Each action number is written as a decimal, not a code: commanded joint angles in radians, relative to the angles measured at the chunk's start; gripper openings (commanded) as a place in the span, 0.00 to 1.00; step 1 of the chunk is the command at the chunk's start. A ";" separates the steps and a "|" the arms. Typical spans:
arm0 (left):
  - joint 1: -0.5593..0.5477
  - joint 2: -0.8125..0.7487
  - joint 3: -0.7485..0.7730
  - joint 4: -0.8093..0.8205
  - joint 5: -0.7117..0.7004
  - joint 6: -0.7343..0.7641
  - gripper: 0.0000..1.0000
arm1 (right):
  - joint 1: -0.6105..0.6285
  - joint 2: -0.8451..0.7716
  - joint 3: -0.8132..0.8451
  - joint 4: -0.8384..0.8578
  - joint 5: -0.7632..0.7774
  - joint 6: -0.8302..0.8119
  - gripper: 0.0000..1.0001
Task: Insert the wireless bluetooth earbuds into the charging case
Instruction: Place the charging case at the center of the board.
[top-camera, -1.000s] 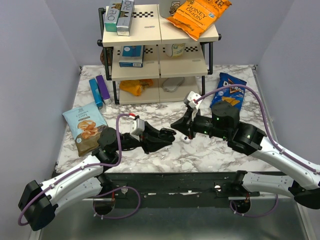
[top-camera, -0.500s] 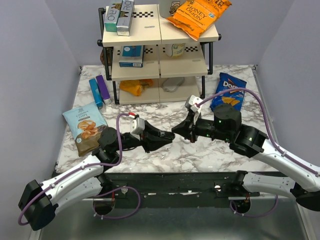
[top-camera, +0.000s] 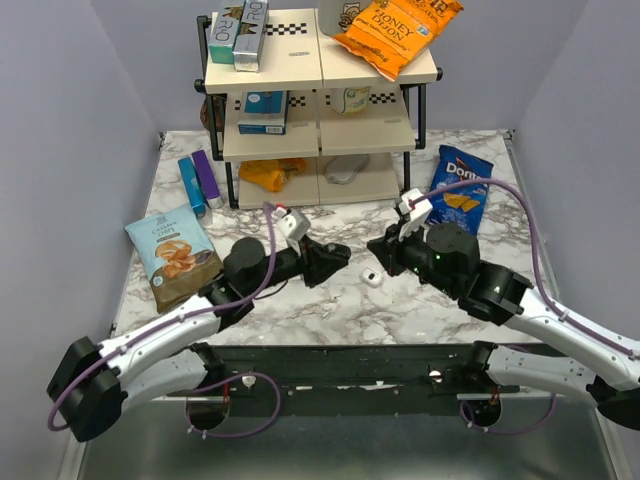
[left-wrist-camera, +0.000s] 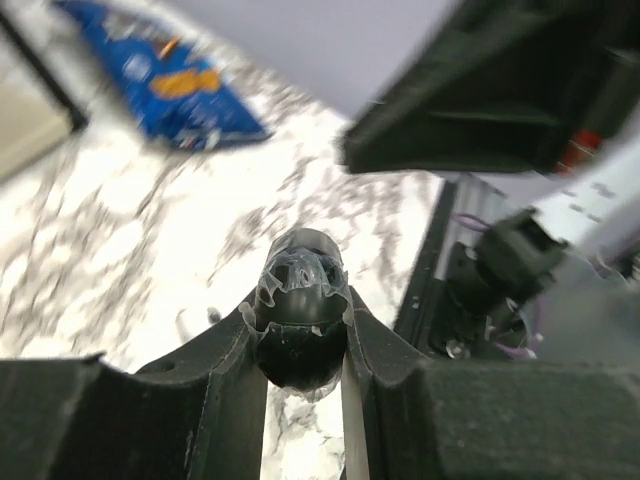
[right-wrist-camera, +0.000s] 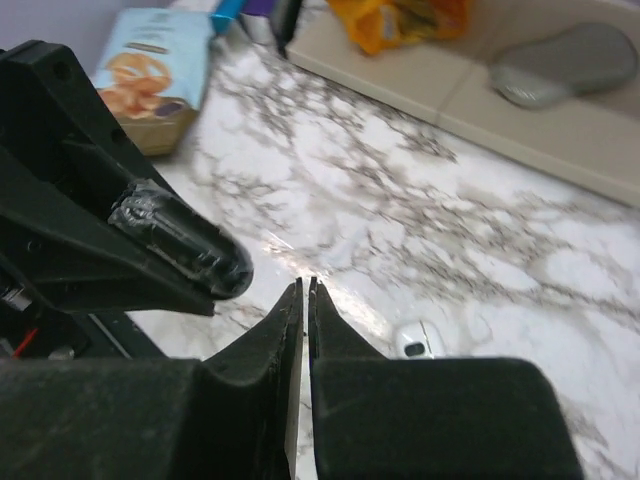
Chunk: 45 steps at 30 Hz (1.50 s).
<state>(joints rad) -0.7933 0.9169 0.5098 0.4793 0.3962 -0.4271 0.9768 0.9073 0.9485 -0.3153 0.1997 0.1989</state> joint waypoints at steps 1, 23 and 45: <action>0.011 0.170 0.075 -0.224 -0.378 -0.198 0.00 | -0.006 0.030 -0.073 0.013 0.207 0.120 0.14; 0.269 0.774 0.256 -0.274 -0.231 -0.368 0.00 | -0.006 0.004 -0.212 0.053 0.047 0.139 0.32; 0.344 0.651 0.216 -0.461 -0.250 -0.272 0.62 | -0.007 0.008 -0.200 0.036 0.067 0.117 0.37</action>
<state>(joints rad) -0.4808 1.6318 0.7486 0.1421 0.1669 -0.7437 0.9730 0.9112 0.7376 -0.2852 0.2638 0.3279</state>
